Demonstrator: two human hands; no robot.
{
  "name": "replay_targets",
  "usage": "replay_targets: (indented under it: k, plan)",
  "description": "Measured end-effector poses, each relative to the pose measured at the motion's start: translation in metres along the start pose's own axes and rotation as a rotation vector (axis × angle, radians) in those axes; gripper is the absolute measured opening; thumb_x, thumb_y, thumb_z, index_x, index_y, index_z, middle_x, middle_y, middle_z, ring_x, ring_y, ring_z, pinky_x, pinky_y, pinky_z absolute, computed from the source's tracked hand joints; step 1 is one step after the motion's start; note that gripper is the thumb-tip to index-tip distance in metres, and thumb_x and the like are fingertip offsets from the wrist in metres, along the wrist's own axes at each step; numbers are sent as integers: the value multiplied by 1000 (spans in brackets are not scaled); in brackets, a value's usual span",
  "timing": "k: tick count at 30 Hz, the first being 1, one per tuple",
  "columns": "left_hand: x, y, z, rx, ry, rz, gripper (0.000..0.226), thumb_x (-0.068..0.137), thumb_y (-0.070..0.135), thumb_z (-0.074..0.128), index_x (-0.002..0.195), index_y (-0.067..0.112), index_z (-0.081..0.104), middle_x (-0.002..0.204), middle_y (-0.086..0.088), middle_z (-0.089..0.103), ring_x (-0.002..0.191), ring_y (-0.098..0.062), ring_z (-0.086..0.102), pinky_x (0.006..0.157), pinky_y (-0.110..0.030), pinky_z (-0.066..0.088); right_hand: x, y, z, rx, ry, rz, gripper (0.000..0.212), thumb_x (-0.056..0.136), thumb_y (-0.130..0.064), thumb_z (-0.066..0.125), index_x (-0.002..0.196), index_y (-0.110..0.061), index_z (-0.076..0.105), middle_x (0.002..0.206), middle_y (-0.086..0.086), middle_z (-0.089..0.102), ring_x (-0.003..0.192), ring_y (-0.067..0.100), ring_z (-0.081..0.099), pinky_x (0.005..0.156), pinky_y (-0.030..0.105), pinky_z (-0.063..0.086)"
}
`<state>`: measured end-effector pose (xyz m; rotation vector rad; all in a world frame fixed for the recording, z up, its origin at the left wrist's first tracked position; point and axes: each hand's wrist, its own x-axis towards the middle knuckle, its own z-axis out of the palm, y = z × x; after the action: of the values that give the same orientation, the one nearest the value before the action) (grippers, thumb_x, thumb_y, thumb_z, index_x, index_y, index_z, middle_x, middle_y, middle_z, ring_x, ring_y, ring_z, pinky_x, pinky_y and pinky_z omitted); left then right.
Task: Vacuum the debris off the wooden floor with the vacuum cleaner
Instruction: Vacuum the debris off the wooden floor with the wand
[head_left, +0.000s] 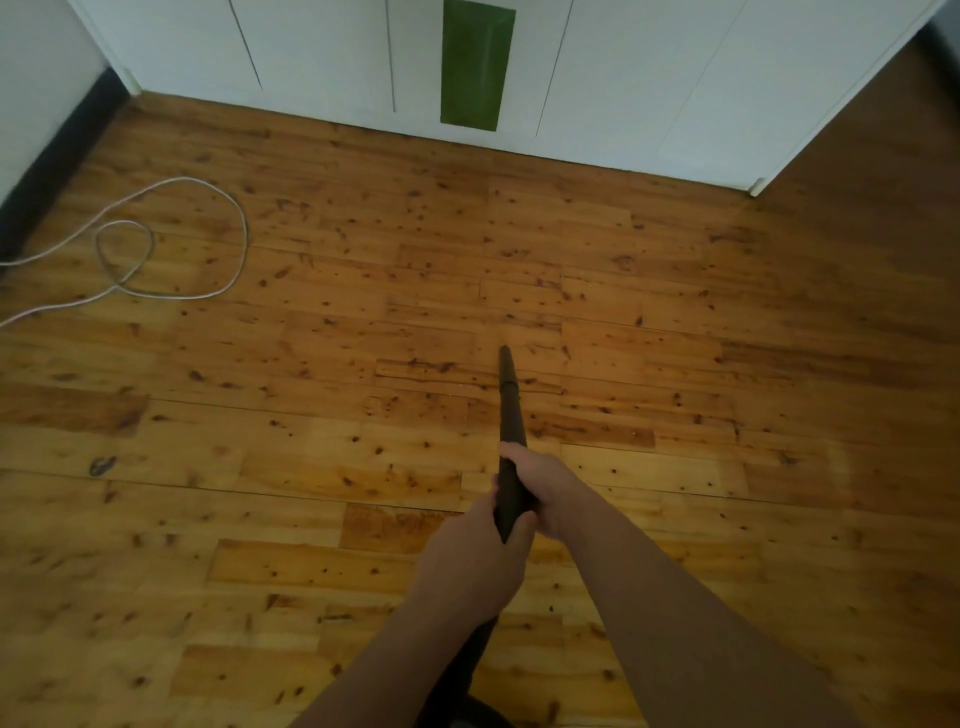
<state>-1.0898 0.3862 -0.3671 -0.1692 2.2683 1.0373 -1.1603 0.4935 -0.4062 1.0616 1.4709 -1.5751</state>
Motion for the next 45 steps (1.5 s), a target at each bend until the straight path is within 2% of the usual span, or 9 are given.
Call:
replay_targets:
  k: [3,7,11,15,22,28,33,38,45]
  plan:
    - [4,-11,-10,-11,-7,-4,23,98,51,43,90,30,47,69,6,59,50,-7,52,44,-18,37,4,0,13,-24,10,-13,24,100,-27,54,98,-3,56,77,9,54,60,21,53,53,31,50]
    - [-5,-28,-17,-55,-36,-41,23,95,48,45,81,30,46,67,7,57,48,-6,52,47,-21,44,5,16,30,-61,1,10,25,99,-29,54,99,-4,56,78,9,53,63,22,54,60,34,51]
    - [-13,-47,-25,-39,-38,-73,25,92,46,46,72,31,46,60,11,53,43,-3,46,43,-17,36,2,29,48,-72,-16,28,21,99,-27,54,97,-6,55,73,8,51,54,20,55,56,32,52]
    - [-23,-65,-30,-43,-27,-98,25,87,49,44,70,30,49,56,10,50,42,-6,41,43,-20,35,-3,37,65,-118,-52,31,26,100,-27,53,115,-6,52,82,11,52,56,23,60,53,32,53]
    - [-51,-83,-30,-30,34,-186,48,93,61,40,60,27,48,42,11,47,32,-3,41,42,-19,35,-24,60,83,-198,-71,48,19,99,-23,52,109,-8,52,87,12,51,70,26,56,57,34,52]
    - [-74,-89,-30,-26,26,-240,52,93,63,38,64,25,55,51,10,53,42,-9,48,48,-26,47,-38,77,88,-201,-111,30,13,99,-22,54,101,-9,51,72,8,50,44,17,55,43,27,47]
    - [-93,-91,-28,-59,32,-273,52,93,63,39,64,23,56,53,7,56,44,-12,56,61,-40,61,-46,92,92,-189,-109,46,18,97,-23,57,104,-6,53,76,7,50,55,18,54,40,23,46]
    - [-106,-93,-29,-57,24,-302,54,93,62,40,63,20,55,52,5,55,43,-13,54,61,-40,61,-53,104,95,-175,-133,31,30,96,-25,58,117,-5,53,81,8,55,58,19,60,49,28,51]
    - [-113,-73,-21,-15,-27,-292,51,94,60,42,64,20,55,50,7,52,43,-12,52,59,-34,58,-66,110,75,-99,-113,38,22,97,-24,55,112,-10,49,81,8,52,58,19,58,50,30,50]
